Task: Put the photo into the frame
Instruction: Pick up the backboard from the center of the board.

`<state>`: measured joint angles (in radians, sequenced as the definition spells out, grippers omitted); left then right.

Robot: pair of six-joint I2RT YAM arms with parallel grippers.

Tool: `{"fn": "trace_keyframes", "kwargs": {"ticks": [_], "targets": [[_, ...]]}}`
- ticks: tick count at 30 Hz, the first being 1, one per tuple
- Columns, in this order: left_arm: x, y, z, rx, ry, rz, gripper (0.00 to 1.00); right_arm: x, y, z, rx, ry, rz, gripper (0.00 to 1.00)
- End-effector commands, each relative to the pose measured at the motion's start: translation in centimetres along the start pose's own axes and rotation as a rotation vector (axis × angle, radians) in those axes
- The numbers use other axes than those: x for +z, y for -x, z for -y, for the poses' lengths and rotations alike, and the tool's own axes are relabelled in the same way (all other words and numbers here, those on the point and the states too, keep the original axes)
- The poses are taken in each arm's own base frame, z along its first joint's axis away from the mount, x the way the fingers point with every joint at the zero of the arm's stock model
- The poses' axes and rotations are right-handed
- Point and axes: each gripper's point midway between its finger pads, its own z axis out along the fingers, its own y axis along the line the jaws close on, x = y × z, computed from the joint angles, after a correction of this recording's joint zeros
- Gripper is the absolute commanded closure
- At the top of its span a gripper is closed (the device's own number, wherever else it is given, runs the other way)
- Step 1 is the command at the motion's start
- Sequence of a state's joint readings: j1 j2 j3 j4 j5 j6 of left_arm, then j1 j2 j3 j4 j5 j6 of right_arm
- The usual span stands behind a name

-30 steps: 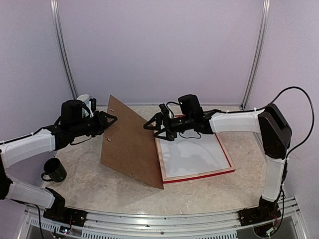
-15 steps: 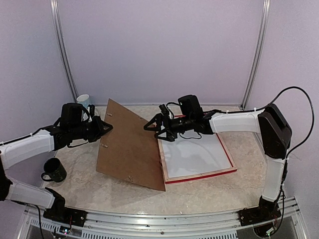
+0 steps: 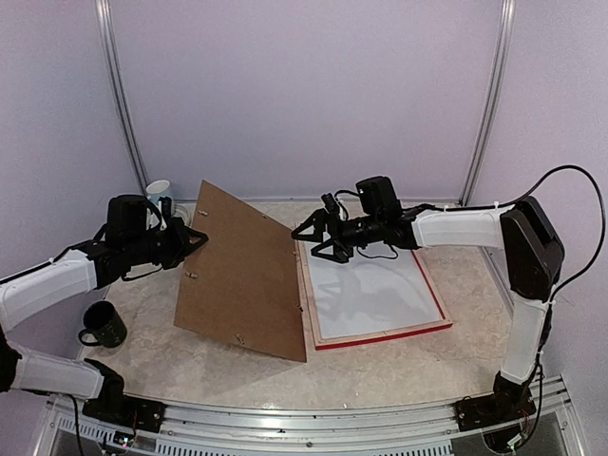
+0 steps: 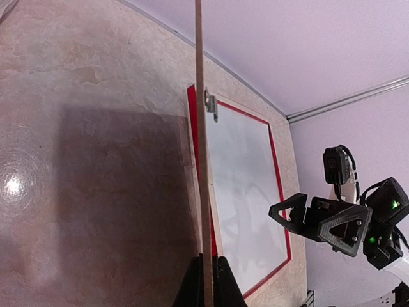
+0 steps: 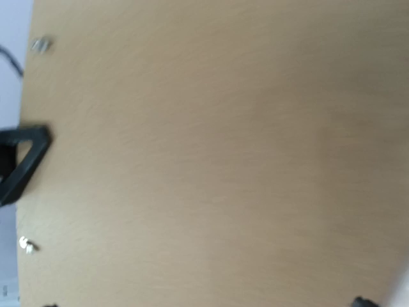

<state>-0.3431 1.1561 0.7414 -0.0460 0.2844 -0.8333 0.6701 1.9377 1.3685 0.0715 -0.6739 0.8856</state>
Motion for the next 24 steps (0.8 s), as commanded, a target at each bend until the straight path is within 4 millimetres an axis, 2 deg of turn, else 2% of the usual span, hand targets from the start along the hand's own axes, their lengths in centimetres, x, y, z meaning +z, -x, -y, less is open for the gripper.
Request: {"fn": "trace_keyframes", "kwargs": {"ticks": [1, 7, 12, 18, 20, 24], "targets": [[-1.6, 2.6, 2.2, 0.063, -0.085, 0.107, 1.0, -4.4, 2.9, 1.5, 0.001, -0.041, 0.092, 0.01], [-2.7, 3.7, 3.0, 0.074, -0.137, 0.151, 1.0, -10.4, 6.4, 6.2, 0.038, -0.182, 0.225, 0.01], [-3.5, 3.9, 3.9, 0.078, -0.256, 0.182, 1.0, -15.6, 8.6, 11.4, 0.068, -0.372, 0.339, 0.01], [-4.9, 3.9, 5.6, 0.136, -0.398, 0.25, 1.0, -20.0, 8.9, 17.1, 0.14, -0.515, 0.397, 0.01], [-5.4, 3.9, 6.2, 0.16, -0.445, 0.268, 1.0, -21.1, 8.7, 18.8, 0.164, -0.552, 0.408, 0.01], [-6.5, 4.1, 7.2, 0.177, -0.524, 0.299, 1.0, -21.9, 7.9, 21.7, 0.223, -0.601, 0.401, 0.01]]}}
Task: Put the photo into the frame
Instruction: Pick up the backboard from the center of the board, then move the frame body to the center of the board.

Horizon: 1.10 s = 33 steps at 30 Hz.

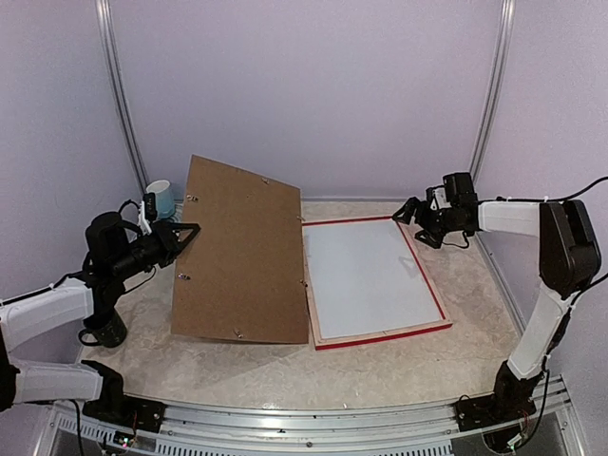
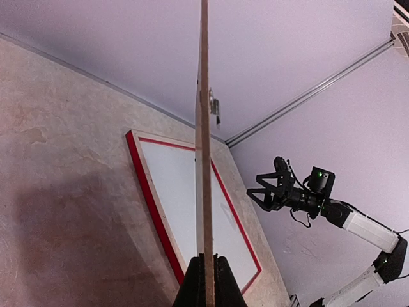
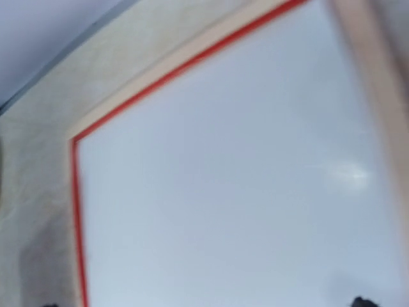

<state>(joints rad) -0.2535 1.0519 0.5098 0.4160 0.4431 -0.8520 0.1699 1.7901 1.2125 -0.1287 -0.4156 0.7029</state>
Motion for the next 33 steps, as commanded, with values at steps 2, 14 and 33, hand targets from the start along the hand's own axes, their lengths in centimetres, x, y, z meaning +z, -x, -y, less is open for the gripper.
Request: {"fn": "trace_keyframes", "kwargs": {"ticks": [2, 14, 33], "targets": [[-2.1, 3.5, 6.9, 0.115, -0.289, 0.144, 1.0, 0.8, -0.7, 4.9, 0.041, -0.123, -0.019, 0.01], [-4.5, 3.6, 10.1, 0.098, -0.515, 0.209, 1.0, 1.5, -1.6, 9.6, 0.105, -0.212, -0.038, 0.01], [-1.0, 0.5, 9.8, -0.063, -0.589, 0.126, 1.0, 3.9, -5.9, 7.7, 0.109, -0.038, -0.174, 0.01]]}}
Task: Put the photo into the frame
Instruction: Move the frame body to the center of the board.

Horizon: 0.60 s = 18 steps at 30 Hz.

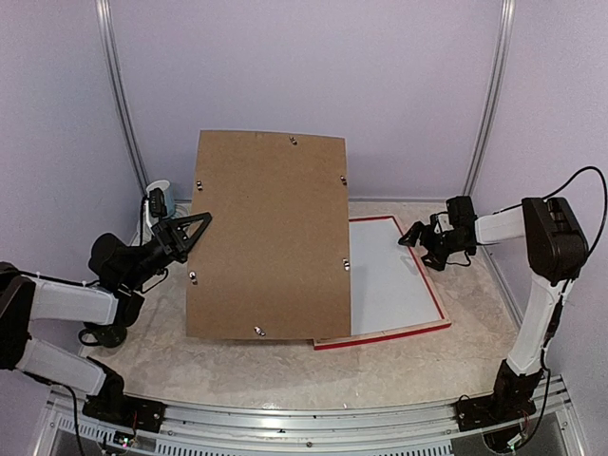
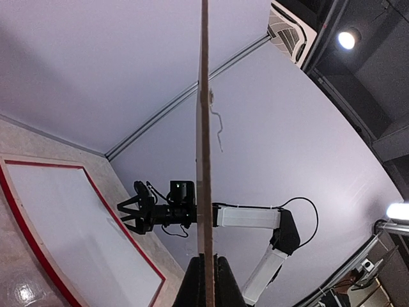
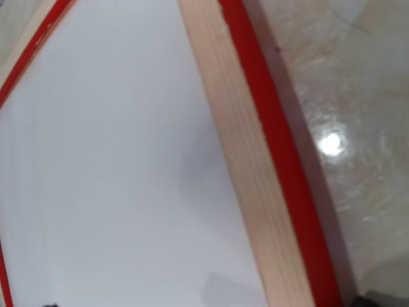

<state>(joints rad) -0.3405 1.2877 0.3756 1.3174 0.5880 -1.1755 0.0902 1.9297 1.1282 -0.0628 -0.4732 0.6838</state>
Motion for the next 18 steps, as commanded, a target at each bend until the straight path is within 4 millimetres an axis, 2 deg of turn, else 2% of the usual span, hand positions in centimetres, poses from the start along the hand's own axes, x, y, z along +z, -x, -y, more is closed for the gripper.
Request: {"fn": "trace_keyframes", "kwargs": {"ticks": [1, 9, 18], "targets": [[0.8, 1.2, 1.5, 0.005, -0.062, 0.066, 1.0, 1.2, -2.7, -0.2, 0.0, 0.028, -0.08, 0.01], [0.9, 0.3, -2.0, -0.063, 0.06, 0.079, 1.0, 1.8, -4.9, -2.1, -0.033, 0.039, -0.12, 0.01], [1.1, -0.2, -5.5, -0.086, 0.212, 0.053, 1.0, 2.4, -6.4, -2.8, -0.048, 0.039, -0.144, 0.01]]}}
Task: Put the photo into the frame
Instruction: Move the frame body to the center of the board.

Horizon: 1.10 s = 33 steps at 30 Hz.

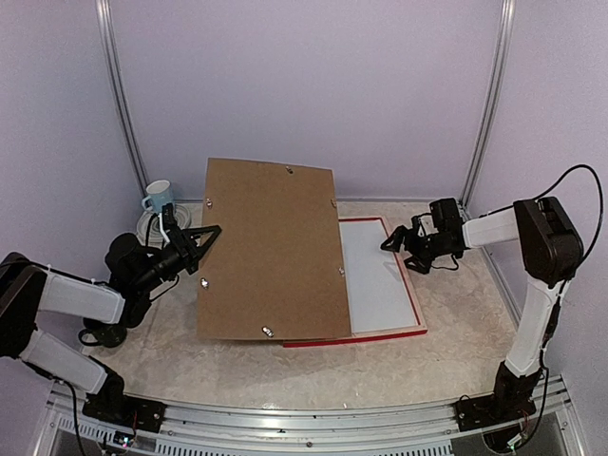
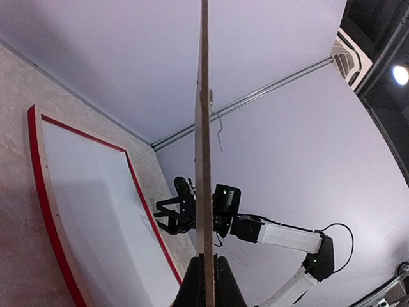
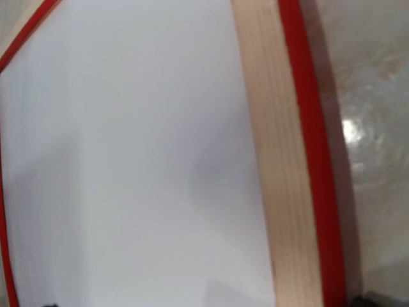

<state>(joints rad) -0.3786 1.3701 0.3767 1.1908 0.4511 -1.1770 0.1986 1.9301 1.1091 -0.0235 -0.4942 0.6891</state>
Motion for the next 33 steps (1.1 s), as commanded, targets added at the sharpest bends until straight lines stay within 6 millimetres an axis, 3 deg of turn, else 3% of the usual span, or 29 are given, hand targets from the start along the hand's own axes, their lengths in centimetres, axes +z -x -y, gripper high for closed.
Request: {"fn": "trace_keyframes", "kwargs": {"ticks": [1, 6, 12, 24, 33], "targets": [[1.0, 1.2, 0.2, 0.025, 0.024, 0.027, 1.0, 0.8, -2.8, 0.5, 0.027, -0.019, -0.074, 0.01], [2.0, 1.2, -1.0, -0.002, 0.056, 0.004, 1.0, 1.2, -3.1, 0.0, 0.011, -0.026, -0.078, 0.01], [3.0, 1.1, -1.4, -0.03, 0.041, -0.023, 1.0, 1.3, -2.6, 0.7, -0.01, -0.085, -0.06, 0.04], [2.4, 1.7, -1.4, -0.002, 0.075, -0.019, 1.0, 0.2, 1.9, 2.4, -0.034, -0.139, 0.035, 0.32], [1.9, 2.0, -1.4, -0.003, 0.079, -0.015, 1.0, 1.1, 1.6, 3.7, -0.048, -0.184, 0.024, 0.45]]}}
